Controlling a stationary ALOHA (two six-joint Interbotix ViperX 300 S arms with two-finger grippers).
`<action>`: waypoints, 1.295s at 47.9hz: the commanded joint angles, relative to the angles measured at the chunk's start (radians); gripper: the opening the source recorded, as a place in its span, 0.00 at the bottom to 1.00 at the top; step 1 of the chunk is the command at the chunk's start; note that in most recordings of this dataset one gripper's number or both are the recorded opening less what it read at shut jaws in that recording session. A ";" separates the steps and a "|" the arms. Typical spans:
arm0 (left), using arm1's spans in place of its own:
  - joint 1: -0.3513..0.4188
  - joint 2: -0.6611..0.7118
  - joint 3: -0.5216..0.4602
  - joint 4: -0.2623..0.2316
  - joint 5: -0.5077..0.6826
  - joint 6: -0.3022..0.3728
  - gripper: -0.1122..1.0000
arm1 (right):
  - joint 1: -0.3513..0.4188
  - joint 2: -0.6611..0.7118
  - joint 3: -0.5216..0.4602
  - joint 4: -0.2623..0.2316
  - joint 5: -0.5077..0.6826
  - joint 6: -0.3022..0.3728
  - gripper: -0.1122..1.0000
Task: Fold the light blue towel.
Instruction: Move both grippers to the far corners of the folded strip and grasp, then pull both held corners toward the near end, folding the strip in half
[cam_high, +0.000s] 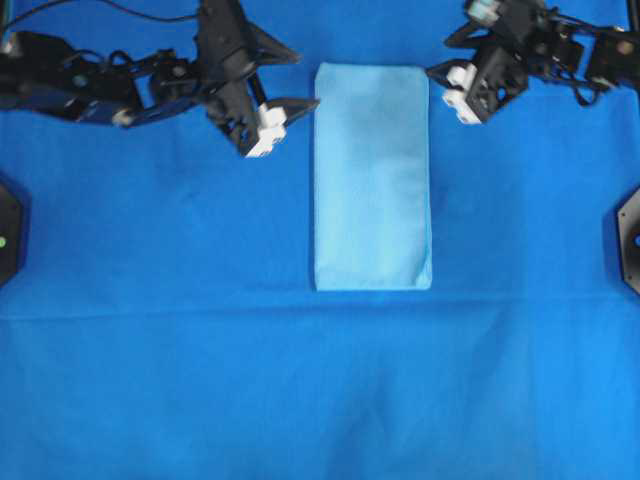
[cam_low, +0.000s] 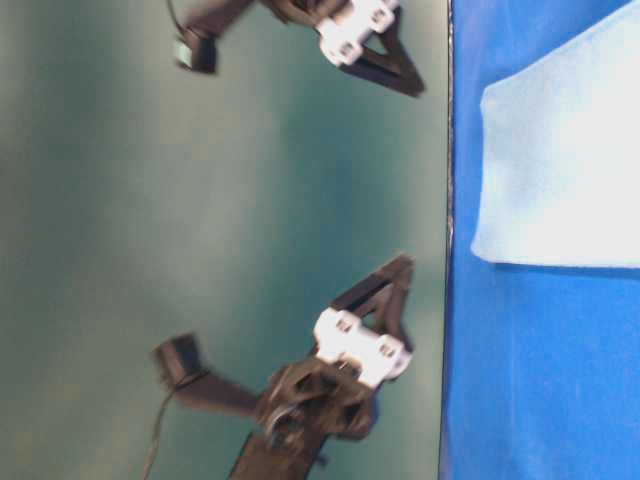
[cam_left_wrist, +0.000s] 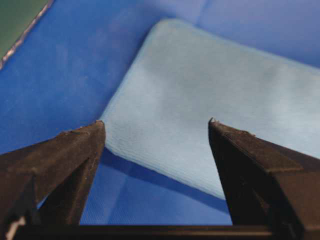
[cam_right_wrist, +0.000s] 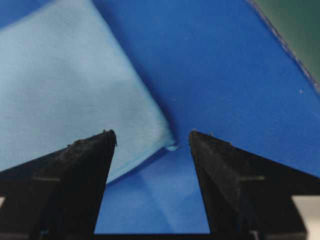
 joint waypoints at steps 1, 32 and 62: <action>0.020 0.043 -0.052 0.002 -0.005 0.002 0.81 | -0.008 0.041 -0.046 -0.018 0.000 0.002 0.66; 0.086 0.241 -0.164 0.002 0.038 0.011 0.69 | -0.048 0.221 -0.101 -0.028 -0.009 0.002 0.66; 0.067 0.230 -0.178 0.002 0.103 0.066 0.14 | -0.046 0.230 -0.087 -0.023 0.000 0.017 0.15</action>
